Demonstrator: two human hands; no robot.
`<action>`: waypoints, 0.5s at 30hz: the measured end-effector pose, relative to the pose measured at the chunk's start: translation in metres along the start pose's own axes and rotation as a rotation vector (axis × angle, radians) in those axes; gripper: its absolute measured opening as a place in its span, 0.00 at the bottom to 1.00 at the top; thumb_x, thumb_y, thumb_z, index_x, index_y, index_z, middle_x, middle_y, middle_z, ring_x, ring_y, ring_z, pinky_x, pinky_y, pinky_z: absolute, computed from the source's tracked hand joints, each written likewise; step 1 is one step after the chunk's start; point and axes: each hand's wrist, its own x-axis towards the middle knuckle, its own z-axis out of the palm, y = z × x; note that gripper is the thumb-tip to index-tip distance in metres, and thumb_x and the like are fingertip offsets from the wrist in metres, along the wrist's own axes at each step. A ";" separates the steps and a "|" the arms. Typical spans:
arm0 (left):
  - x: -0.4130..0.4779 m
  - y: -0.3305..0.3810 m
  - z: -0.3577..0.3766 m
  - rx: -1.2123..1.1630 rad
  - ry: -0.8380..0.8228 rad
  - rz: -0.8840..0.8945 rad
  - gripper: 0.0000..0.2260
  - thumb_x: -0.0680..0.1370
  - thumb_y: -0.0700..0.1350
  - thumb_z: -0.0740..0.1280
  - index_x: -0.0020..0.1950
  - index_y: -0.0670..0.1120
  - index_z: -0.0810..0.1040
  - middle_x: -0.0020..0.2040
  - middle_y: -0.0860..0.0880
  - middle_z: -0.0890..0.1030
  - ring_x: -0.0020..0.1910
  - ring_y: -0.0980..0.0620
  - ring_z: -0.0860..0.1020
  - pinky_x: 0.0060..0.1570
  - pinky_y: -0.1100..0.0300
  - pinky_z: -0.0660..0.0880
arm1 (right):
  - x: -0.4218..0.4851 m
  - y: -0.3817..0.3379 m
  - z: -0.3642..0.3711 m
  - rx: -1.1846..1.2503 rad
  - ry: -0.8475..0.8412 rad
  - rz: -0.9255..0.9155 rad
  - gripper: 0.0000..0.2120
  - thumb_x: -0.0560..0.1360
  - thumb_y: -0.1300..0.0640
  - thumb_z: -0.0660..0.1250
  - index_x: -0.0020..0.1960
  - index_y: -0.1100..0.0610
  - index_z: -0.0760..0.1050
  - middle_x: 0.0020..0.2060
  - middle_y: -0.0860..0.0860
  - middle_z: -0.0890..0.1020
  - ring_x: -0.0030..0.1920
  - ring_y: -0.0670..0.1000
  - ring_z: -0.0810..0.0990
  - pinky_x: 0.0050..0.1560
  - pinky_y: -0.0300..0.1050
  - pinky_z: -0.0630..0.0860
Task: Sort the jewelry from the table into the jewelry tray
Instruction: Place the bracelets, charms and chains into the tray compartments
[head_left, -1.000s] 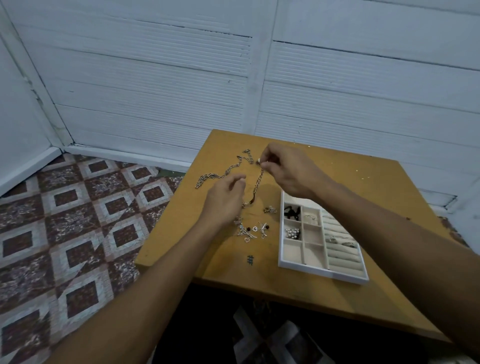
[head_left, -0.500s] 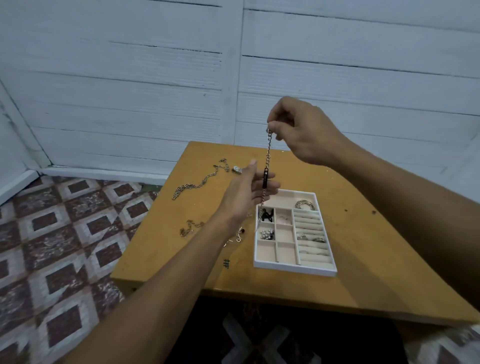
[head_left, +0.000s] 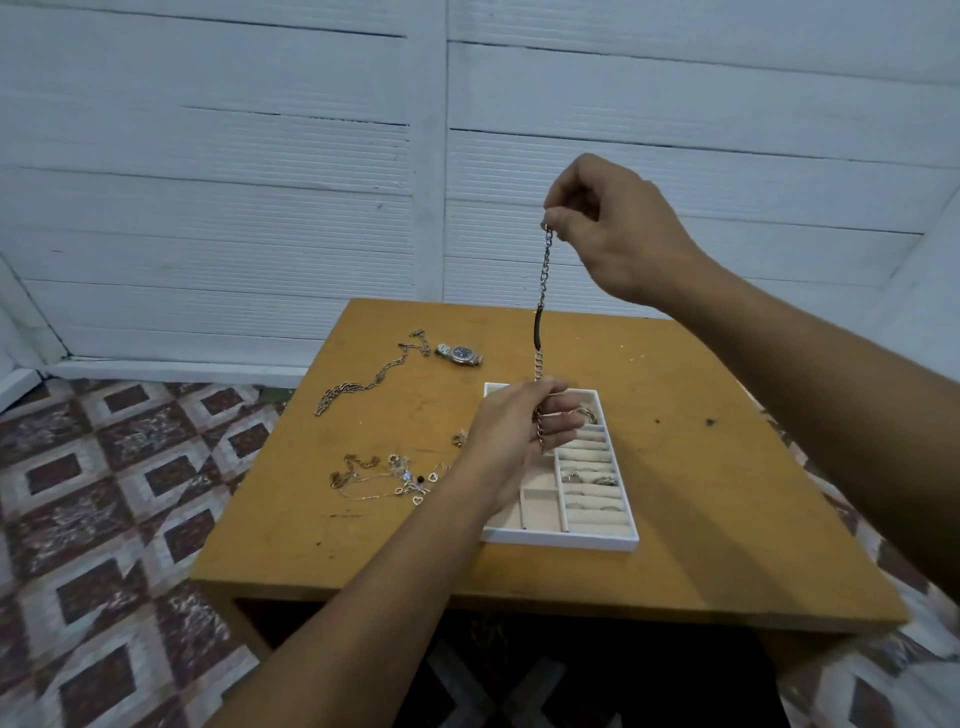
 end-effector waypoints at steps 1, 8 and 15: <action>0.002 -0.001 0.001 -0.036 0.015 -0.021 0.09 0.81 0.43 0.60 0.48 0.41 0.78 0.39 0.46 0.81 0.37 0.49 0.81 0.48 0.54 0.78 | -0.002 0.000 -0.001 0.004 0.009 -0.003 0.01 0.77 0.58 0.65 0.48 0.54 0.74 0.37 0.44 0.78 0.36 0.40 0.73 0.36 0.25 0.67; 0.010 -0.009 -0.004 -0.319 0.039 -0.171 0.11 0.81 0.45 0.61 0.49 0.39 0.78 0.42 0.44 0.83 0.39 0.47 0.83 0.46 0.54 0.81 | -0.019 0.003 -0.009 0.080 0.067 0.003 0.01 0.76 0.59 0.66 0.47 0.54 0.75 0.37 0.45 0.79 0.41 0.48 0.79 0.43 0.36 0.74; 0.011 0.000 -0.014 -0.620 0.040 -0.142 0.15 0.80 0.44 0.57 0.51 0.35 0.78 0.47 0.39 0.83 0.45 0.43 0.83 0.51 0.50 0.80 | -0.057 0.017 -0.010 0.165 0.031 0.071 0.02 0.76 0.58 0.68 0.48 0.54 0.76 0.41 0.52 0.82 0.43 0.52 0.81 0.48 0.51 0.79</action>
